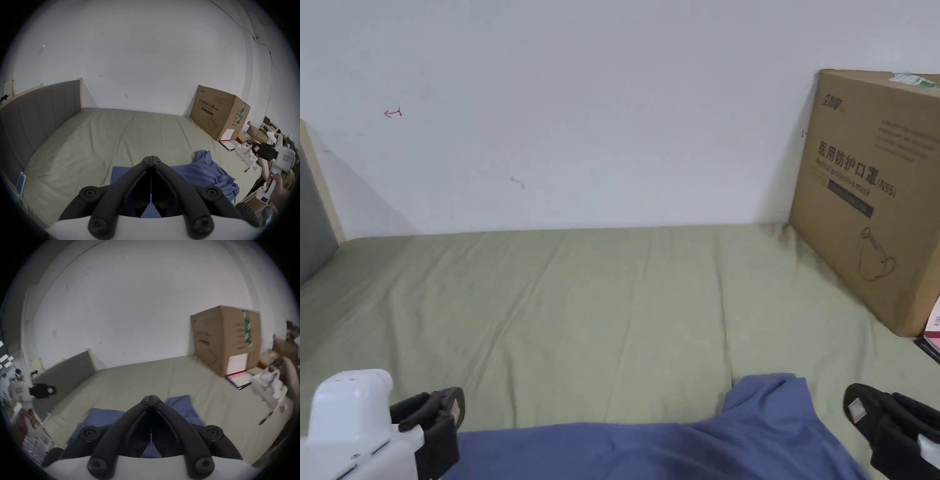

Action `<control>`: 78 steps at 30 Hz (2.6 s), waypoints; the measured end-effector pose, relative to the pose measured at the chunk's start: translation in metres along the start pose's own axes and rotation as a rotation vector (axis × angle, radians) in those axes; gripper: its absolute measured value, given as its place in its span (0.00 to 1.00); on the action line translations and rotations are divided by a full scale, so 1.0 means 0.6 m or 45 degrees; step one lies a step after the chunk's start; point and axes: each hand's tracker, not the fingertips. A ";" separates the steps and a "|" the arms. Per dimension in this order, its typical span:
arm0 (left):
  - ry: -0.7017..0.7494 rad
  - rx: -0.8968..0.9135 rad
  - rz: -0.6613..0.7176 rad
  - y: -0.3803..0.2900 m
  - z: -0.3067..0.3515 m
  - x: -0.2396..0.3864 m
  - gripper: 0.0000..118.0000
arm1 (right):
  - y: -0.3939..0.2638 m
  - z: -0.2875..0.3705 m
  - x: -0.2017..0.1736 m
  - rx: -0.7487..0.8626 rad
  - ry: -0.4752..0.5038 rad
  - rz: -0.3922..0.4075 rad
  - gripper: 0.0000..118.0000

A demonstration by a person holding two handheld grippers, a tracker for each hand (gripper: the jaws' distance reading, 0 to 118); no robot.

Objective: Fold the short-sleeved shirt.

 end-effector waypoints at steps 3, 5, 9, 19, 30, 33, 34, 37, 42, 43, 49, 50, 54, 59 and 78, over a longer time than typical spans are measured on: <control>0.066 -0.169 0.007 0.027 -0.065 -0.038 0.00 | -0.001 -0.025 0.001 -0.019 -0.028 0.026 0.00; 0.027 -0.445 0.088 0.046 -0.150 -0.091 0.00 | -0.003 -0.048 0.003 -0.072 -0.024 0.052 0.00; 0.033 -0.905 0.106 0.010 -0.314 -0.173 0.00 | -0.015 -0.088 0.014 -0.157 -0.022 0.045 0.00; 0.110 -0.950 0.045 -0.130 -0.481 -0.231 0.95 | -0.060 -0.149 0.045 -0.330 -0.029 -0.042 0.00; 0.167 -1.024 -0.039 -0.118 -0.495 -0.220 0.96 | -0.092 -0.172 0.064 -0.433 -0.039 -0.084 0.00; 0.121 -0.983 -0.109 -0.110 -0.469 -0.212 0.77 | -0.093 -0.189 0.085 -0.456 -0.039 -0.110 0.00; 0.112 -0.984 -0.135 -0.107 -0.461 -0.210 0.59 | -0.092 -0.198 0.092 -0.462 -0.043 -0.113 0.00; 0.083 -0.854 -0.207 -0.090 -0.430 -0.206 0.01 | -0.073 -0.234 0.123 -0.477 -0.056 -0.094 0.00; 0.074 -0.704 -0.158 -0.053 -0.383 -0.184 0.01 | -0.014 -0.328 0.201 -0.483 -0.109 -0.112 0.00; 0.060 -0.695 -0.159 -0.048 -0.375 -0.180 0.01 | -0.007 -0.355 0.219 -0.532 -0.147 -0.110 0.00; 0.051 -0.642 -0.138 -0.025 -0.322 -0.146 0.01 | -0.046 -0.527 0.320 -1.007 -0.451 -0.075 0.96; 0.047 -0.630 -0.121 -0.022 -0.314 -0.145 0.01 | -0.062 -0.550 0.335 -1.073 -0.461 -0.096 0.96; 0.055 -0.641 -0.104 -0.021 -0.308 -0.147 0.01 | -0.082 -0.557 0.327 -1.092 -0.452 -0.054 0.83; 0.080 -0.666 -0.059 -0.038 -0.319 -0.161 0.01 | -0.053 -0.506 0.285 -0.966 -0.327 0.030 0.00; 0.012 -0.351 0.082 0.017 -0.173 -0.175 0.01 | 0.098 -0.182 0.201 -0.353 -0.198 -0.064 0.00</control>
